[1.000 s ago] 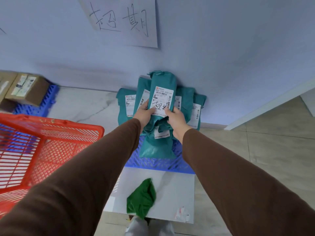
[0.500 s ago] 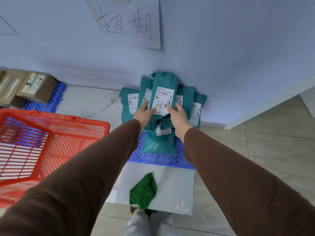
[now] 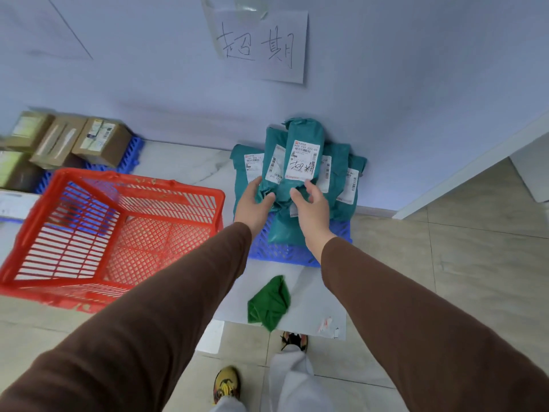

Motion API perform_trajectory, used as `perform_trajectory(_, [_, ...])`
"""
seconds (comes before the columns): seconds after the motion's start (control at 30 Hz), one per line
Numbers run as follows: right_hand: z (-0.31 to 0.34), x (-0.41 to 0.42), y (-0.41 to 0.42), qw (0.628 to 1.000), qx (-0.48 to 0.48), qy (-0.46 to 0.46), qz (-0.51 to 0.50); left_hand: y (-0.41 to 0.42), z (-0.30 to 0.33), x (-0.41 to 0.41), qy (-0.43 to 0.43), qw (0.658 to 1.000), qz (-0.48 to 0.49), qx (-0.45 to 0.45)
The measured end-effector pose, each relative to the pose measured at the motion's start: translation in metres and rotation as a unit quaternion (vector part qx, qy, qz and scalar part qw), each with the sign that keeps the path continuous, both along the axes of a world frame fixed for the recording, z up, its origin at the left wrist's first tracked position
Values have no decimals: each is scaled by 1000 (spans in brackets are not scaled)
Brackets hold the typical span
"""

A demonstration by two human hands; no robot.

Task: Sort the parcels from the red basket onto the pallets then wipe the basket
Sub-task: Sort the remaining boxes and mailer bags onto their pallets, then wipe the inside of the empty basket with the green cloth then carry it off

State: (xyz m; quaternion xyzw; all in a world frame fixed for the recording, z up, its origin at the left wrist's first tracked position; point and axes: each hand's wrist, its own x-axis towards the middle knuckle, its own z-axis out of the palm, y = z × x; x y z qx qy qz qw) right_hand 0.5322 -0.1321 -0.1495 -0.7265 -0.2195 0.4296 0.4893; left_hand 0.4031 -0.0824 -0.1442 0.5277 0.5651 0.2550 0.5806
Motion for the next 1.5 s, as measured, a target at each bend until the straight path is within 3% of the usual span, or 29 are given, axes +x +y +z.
perform_trajectory(0.27, [-24,-67,-87,998,-53,-15,-15,-86,-34,-69,37,999,-16,-8])
perform_trajectory(0.5, [-87,-100,-157,990,-128,44,-32,-149,-94,-113,80,995,-48,-46])
perform_trajectory(0.7, [-155,-116,-185,978,-193,76,-1,-158,-162,-118,144,979,-119,-77])
perform_trajectory(0.97, [-257,-112,-176,972,-208,114,2,-151,-234,-101,172,965,-166,-102])
perform_trajectory(1.17, [-227,-127,-180,963,-170,210,-21,-165,-244,-93,92,979,-113,-145])
perform_trajectory(1.3, [-189,-124,-187,981,-105,153,-53,-177,-202,-94,-16,988,-28,-153])
perform_trajectory(1.5, [-81,-124,-174,999,-22,38,-31,-179,-93,-98,-80,990,60,-101])
